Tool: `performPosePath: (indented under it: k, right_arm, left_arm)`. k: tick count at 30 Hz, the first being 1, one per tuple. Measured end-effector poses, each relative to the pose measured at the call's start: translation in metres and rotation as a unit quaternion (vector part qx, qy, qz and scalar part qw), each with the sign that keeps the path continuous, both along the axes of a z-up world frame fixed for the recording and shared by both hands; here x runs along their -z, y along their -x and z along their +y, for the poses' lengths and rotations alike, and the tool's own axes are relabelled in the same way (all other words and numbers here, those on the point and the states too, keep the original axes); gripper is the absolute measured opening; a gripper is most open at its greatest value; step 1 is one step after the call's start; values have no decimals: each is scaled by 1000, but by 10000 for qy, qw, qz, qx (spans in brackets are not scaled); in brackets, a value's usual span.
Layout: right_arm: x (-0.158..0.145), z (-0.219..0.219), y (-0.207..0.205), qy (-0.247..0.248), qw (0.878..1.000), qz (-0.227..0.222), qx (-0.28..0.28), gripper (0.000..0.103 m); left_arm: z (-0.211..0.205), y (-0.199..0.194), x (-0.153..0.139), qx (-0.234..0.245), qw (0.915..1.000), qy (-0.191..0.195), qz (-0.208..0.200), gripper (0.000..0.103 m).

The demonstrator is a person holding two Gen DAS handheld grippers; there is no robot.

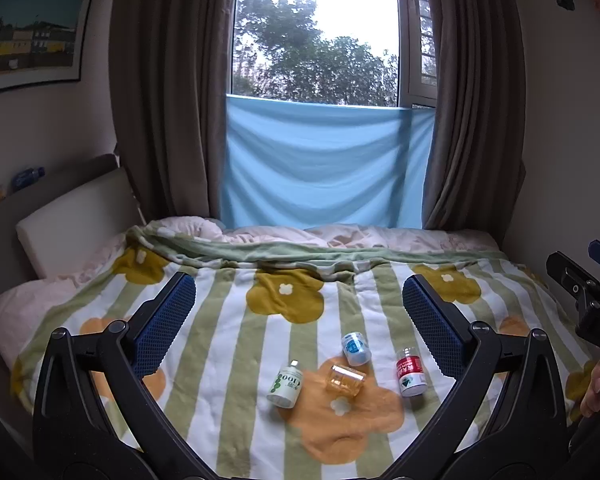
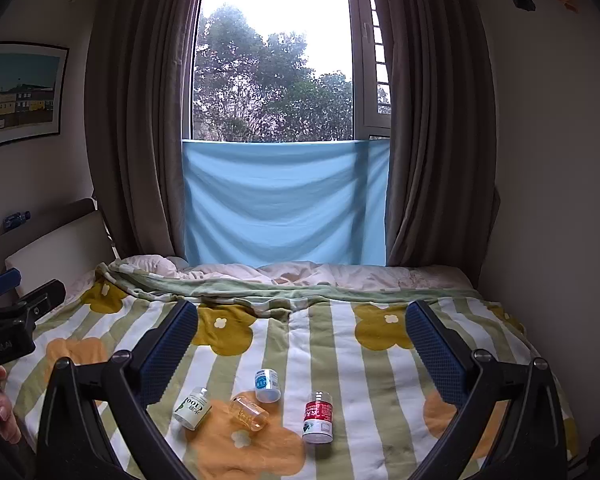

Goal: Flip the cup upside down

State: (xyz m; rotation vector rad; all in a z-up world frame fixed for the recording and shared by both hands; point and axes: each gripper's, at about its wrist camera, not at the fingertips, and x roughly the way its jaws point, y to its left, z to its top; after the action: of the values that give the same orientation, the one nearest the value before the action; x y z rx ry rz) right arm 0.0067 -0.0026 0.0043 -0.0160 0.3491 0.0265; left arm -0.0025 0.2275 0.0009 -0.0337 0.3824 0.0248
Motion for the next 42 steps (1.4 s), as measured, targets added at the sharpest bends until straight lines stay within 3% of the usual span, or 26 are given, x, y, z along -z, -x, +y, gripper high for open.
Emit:
performPosePath:
  k: [42]
  right_arm:
    - [4,2,0,-25,10000,63,-61,103]
  left_arm:
    - [-1,-7,4,-7,9999,53,125,103]
